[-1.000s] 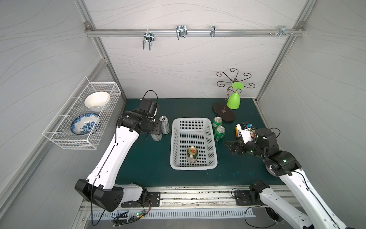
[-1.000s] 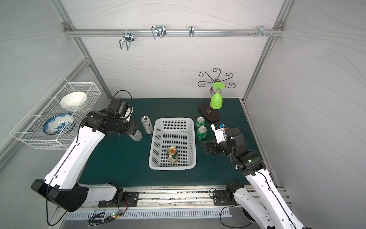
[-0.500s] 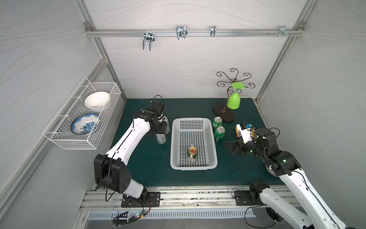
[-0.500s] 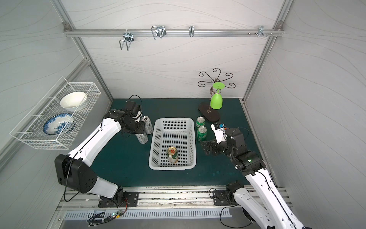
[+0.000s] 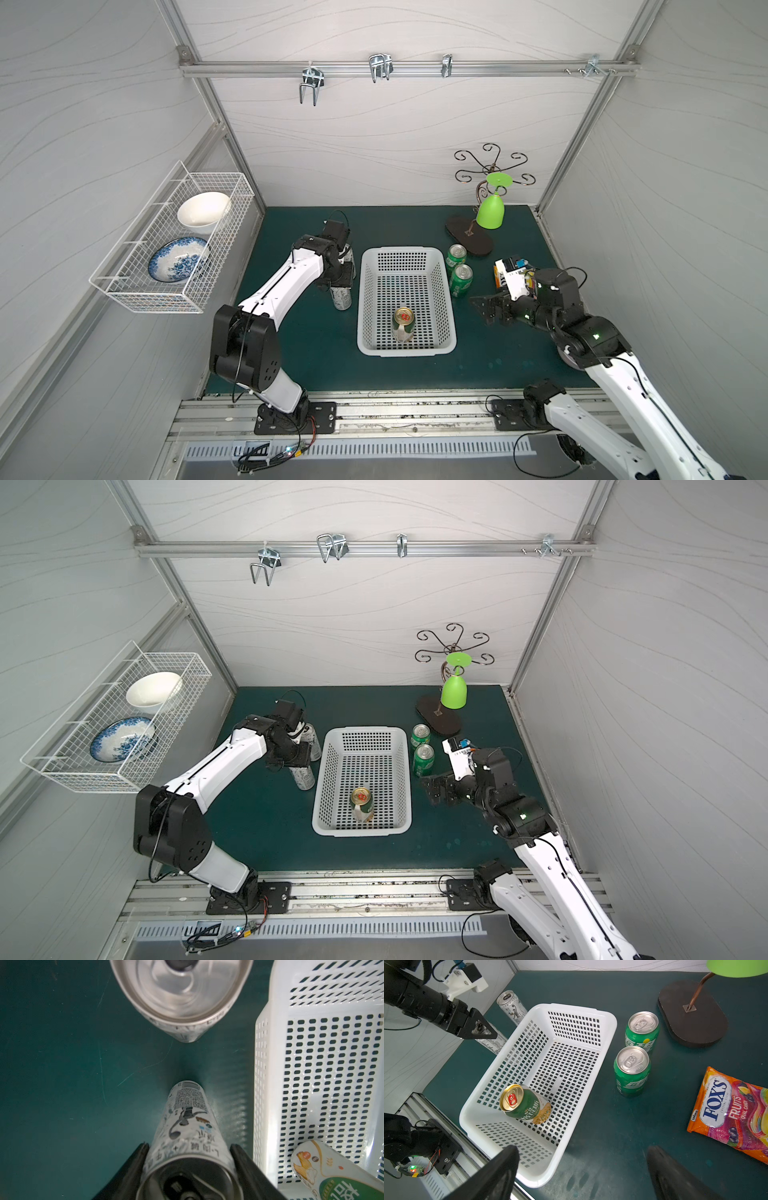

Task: Take out the drinks from the basket
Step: Place the drink at the center of the board.

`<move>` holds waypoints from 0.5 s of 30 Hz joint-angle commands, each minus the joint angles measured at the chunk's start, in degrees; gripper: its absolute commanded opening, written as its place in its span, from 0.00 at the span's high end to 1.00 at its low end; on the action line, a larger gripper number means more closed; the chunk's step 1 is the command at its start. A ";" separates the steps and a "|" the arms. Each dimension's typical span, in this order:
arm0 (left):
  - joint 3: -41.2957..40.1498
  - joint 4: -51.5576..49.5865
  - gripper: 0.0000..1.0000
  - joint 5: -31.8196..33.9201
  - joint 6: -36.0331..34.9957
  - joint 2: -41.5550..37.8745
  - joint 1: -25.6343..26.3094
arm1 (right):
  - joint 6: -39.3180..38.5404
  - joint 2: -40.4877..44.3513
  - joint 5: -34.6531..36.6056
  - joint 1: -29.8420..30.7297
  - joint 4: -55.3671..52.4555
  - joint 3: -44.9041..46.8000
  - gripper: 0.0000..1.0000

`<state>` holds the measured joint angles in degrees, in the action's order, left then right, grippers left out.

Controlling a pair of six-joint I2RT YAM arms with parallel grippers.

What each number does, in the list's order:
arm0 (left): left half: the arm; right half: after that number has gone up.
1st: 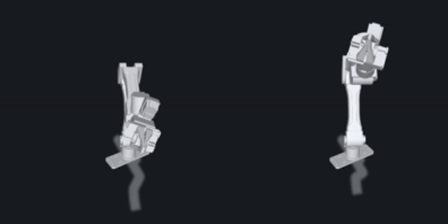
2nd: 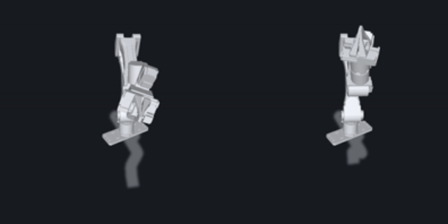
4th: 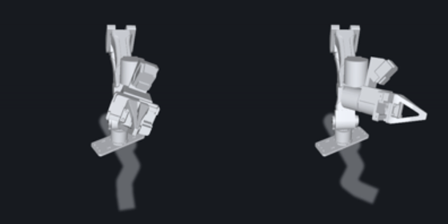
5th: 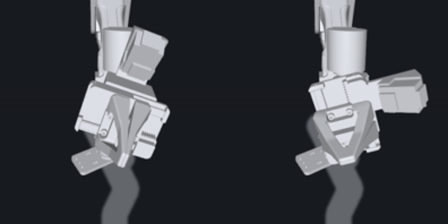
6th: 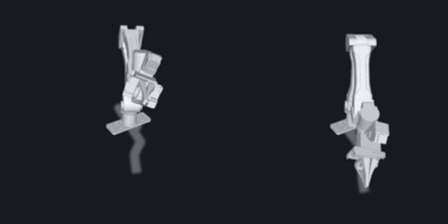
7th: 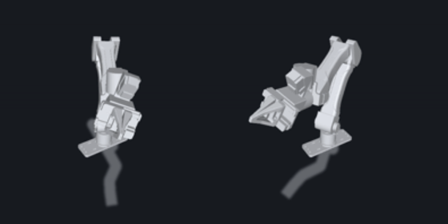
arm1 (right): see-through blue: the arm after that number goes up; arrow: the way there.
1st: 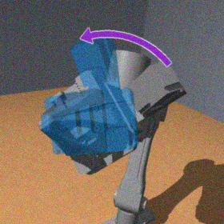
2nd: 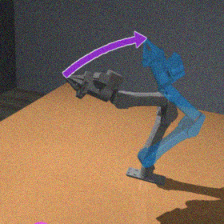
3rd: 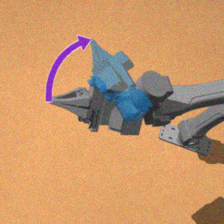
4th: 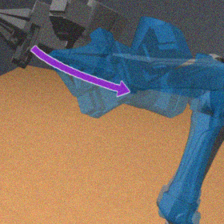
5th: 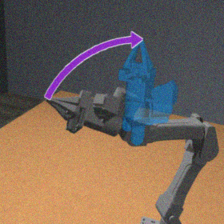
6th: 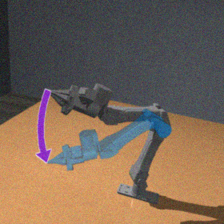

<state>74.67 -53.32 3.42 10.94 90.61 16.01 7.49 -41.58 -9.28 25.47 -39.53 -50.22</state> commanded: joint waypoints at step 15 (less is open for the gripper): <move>1.43 1.70 0.27 -1.22 0.08 -0.70 -0.28 | -0.75 -0.21 -0.39 -0.03 -0.85 0.29 0.01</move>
<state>74.46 -52.21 2.72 11.14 90.59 15.99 7.46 -41.71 -9.28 25.47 -39.53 -50.22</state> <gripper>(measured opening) 0.730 0.991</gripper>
